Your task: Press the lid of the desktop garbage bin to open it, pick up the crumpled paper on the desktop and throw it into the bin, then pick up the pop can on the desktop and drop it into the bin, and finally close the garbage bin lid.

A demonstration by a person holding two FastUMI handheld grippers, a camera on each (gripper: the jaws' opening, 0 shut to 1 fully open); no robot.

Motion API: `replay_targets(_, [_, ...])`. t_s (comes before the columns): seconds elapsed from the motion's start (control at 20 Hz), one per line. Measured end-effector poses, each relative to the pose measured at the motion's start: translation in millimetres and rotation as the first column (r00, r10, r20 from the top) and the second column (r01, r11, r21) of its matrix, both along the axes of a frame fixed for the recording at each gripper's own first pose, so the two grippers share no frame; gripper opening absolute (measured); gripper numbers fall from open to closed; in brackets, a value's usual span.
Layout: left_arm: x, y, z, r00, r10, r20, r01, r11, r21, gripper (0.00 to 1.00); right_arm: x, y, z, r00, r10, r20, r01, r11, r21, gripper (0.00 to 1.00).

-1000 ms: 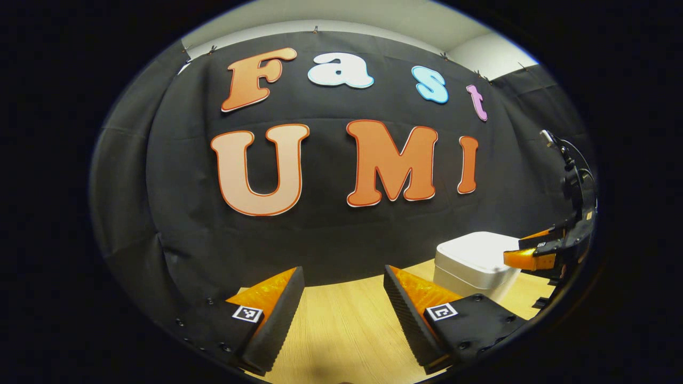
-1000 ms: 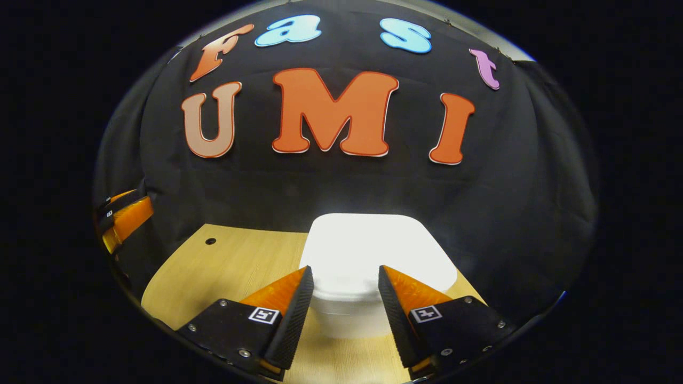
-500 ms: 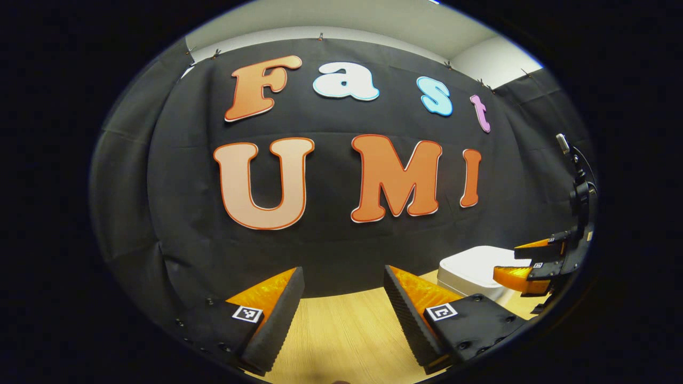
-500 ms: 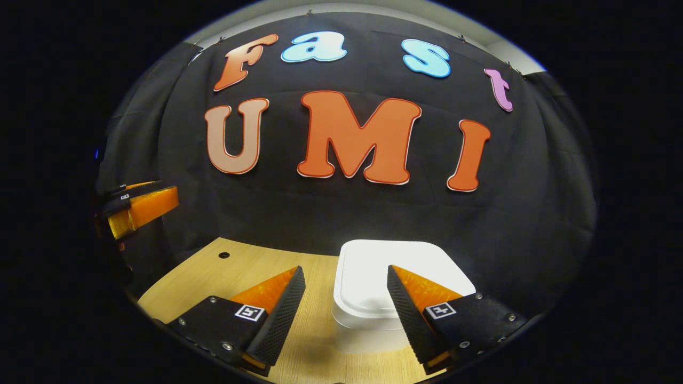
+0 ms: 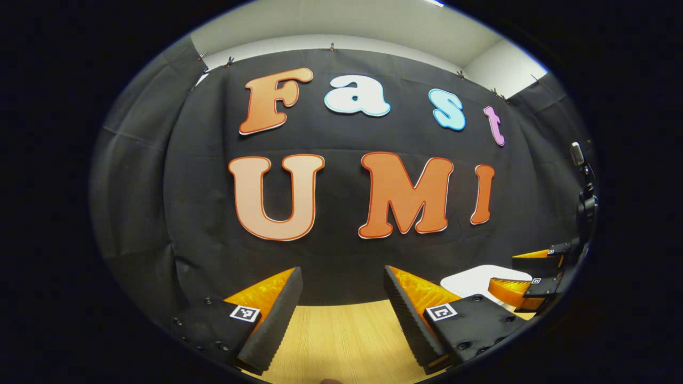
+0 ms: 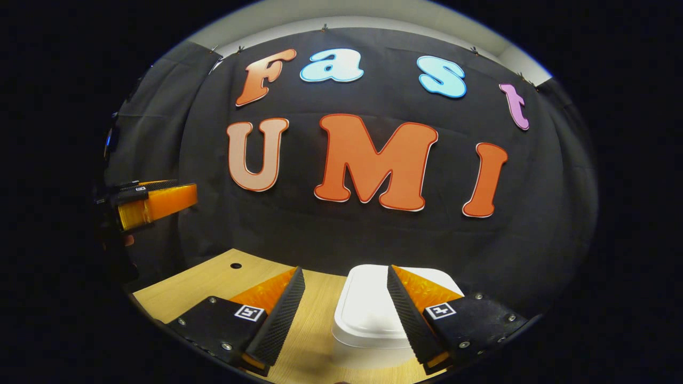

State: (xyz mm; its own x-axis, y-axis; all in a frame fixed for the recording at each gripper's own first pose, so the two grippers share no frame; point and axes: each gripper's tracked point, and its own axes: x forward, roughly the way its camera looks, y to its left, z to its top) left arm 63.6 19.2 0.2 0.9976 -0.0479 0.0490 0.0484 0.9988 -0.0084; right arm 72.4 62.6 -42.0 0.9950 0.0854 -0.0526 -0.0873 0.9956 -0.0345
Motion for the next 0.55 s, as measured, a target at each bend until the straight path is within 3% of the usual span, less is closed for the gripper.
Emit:
replay_targets(0.25, [-1, -7, 8, 0.999, 0.031, 0.021, -0.031, 1.000, -0.006, 0.95, -3, -12, 10, 0.999, 0.015, 0.049, -0.014, 1.000, -0.013, 0.95])
replay_targets(0.35, [-2, -9, 11, 0.999, 0.035, 0.033, -0.035, 0.999, -0.004, 0.99, -3, -14, 12, 0.998, 0.017, 0.061, -0.017, 1.000, -0.010, 0.95])
replay_targets(0.4, [-1, -11, 12, 0.999, 0.036, 0.035, -0.036, 0.999, -0.003, 0.95, -3, -14, 13, 0.998, 0.021, 0.066, -0.020, 1.000, -0.007, 0.95])
replay_targets(0.55, [0, -14, 11, 0.999, 0.029, 0.038, -0.029, 1.000, -0.006, 0.99, -3, -16, 14, 0.997, 0.019, 0.072, -0.019, 1.000, -0.006, 0.95])
